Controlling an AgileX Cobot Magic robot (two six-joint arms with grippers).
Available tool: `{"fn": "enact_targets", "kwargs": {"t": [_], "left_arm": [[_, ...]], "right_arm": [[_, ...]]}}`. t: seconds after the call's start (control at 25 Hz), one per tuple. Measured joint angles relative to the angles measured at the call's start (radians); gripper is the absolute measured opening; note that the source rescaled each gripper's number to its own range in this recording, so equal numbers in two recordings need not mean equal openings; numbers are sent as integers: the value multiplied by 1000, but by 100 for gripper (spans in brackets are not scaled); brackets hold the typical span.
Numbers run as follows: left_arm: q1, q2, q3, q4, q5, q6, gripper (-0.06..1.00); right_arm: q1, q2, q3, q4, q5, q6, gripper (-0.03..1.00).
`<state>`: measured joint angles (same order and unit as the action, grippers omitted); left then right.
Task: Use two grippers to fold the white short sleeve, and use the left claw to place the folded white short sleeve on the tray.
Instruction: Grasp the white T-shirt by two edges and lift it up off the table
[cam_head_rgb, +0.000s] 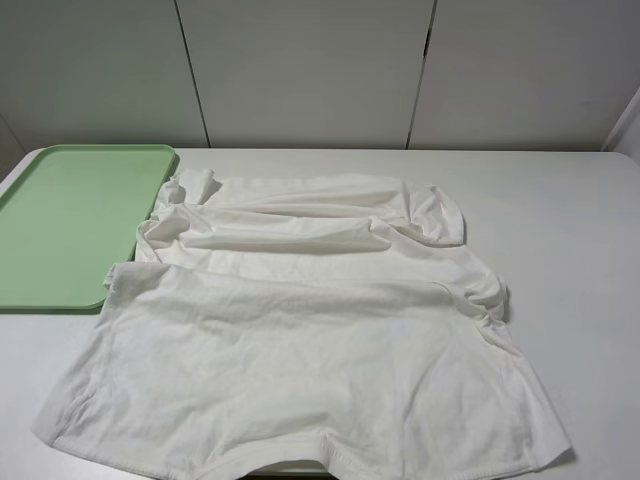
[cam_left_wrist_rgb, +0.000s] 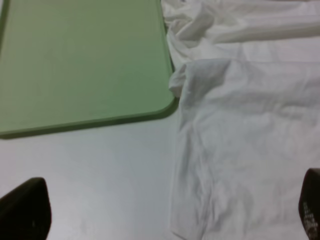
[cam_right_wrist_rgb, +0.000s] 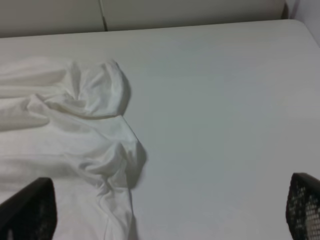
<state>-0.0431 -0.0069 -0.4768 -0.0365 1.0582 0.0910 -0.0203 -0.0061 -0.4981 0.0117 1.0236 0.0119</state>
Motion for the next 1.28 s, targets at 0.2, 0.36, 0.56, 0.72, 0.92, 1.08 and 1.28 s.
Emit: {"fn": "enact_targets", "kwargs": {"t": [0.2, 0.36, 0.56, 0.72, 0.92, 1.08, 1.28], "left_arm": [[-57, 0, 0, 12, -1, -9, 100], [-77, 0, 0, 13, -1, -9, 100], [-79, 0, 0, 13, -1, -10, 100], [-83, 0, 0, -16, -1, -21, 100], [-89, 34, -33, -59, -2, 0, 100], [-109, 166, -106, -87, -10, 92, 100], [-148, 418, -169, -113, -28, 257, 99]], "right_arm": [[0, 0, 0, 0, 0, 0, 100], [0, 0, 0, 0, 0, 0, 100], [16, 0, 0, 0, 0, 0, 100], [105, 0, 0, 3, 0, -47, 100], [194, 84, -19, 36, 20, -218, 100], [236, 183, -46, 61, 19, -276, 100], [295, 443, -116, 106, -8, -392, 100]]}}
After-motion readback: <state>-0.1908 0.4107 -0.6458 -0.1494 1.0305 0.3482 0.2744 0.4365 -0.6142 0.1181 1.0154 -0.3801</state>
